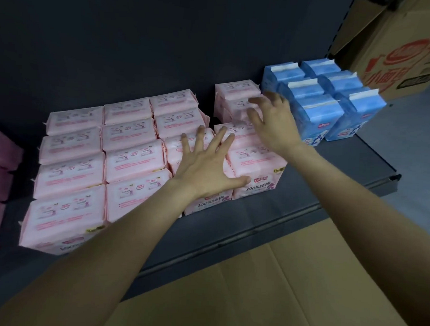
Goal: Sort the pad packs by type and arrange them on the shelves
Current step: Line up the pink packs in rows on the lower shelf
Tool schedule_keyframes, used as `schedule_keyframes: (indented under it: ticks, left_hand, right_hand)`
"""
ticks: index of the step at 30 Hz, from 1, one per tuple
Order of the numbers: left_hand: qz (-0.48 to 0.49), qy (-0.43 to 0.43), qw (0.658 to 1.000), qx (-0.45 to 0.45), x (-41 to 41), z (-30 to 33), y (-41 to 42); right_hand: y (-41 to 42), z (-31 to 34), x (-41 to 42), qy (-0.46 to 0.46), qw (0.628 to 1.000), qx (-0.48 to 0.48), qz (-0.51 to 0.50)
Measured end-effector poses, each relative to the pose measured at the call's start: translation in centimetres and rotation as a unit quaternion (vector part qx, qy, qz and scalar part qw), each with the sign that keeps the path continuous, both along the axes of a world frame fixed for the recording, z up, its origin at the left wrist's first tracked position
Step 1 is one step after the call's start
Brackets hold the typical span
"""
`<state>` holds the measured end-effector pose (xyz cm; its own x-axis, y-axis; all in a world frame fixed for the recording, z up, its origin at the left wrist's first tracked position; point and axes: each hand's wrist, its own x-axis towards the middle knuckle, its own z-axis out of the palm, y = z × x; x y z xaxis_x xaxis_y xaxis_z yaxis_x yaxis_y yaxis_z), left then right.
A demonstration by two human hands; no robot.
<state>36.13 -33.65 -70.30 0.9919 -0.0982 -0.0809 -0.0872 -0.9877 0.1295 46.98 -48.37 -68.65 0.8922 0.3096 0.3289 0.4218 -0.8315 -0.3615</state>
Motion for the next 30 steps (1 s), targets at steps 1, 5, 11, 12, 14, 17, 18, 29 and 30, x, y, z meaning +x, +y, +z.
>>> schedule_keyframes:
  ticks: [1, 5, 11, 12, 14, 17, 18, 29, 30]
  left_hand:
    - [-0.001, -0.005, 1.000, 0.001, 0.0, -0.1, 0.0]
    - [-0.004, -0.020, 1.000, 0.002, 0.4, -0.3, 0.5]
    - [0.000, -0.026, 1.000, 0.013, 0.7, -0.5, 0.5]
    - [0.001, -0.026, 1.000, 0.012, 0.7, -0.6, 0.4]
    - [0.004, -0.027, 1.000, 0.010, 0.7, -0.6, 0.4]
    - [0.006, -0.028, 1.000, 0.009, 0.7, -0.6, 0.4]
    - [0.006, -0.028, 1.000, 0.009, 0.7, -0.5, 0.4]
    - [0.007, -0.041, 0.999, 0.034, 0.2, 0.5, -0.1]
    - [-0.001, -0.054, 0.997, 0.050, -0.4, 1.1, -0.2]
  right_hand:
    - [0.2, 0.4, 1.2, 0.018, 1.000, 0.009, 0.015]
    - [1.8, 0.4, 6.1, 0.140, 0.987, -0.074, 0.026]
    - [3.2, -0.4, 7.9, 0.221, 0.968, -0.116, 0.003]
    - [3.4, -0.3, 7.7, 0.227, 0.968, -0.106, 0.008]
    - [3.9, -0.1, 7.4, 0.238, 0.966, -0.099, 0.025]
    - [4.7, 0.2, 6.9, 0.251, 0.960, -0.104, 0.067]
    - [5.2, 0.2, 6.8, 0.253, 0.957, -0.111, 0.084]
    - [0.9, 0.3, 0.7, 0.150, 0.982, -0.023, 0.111]
    - [0.1, 0.0, -1.3, 0.130, 0.986, -0.006, 0.106]
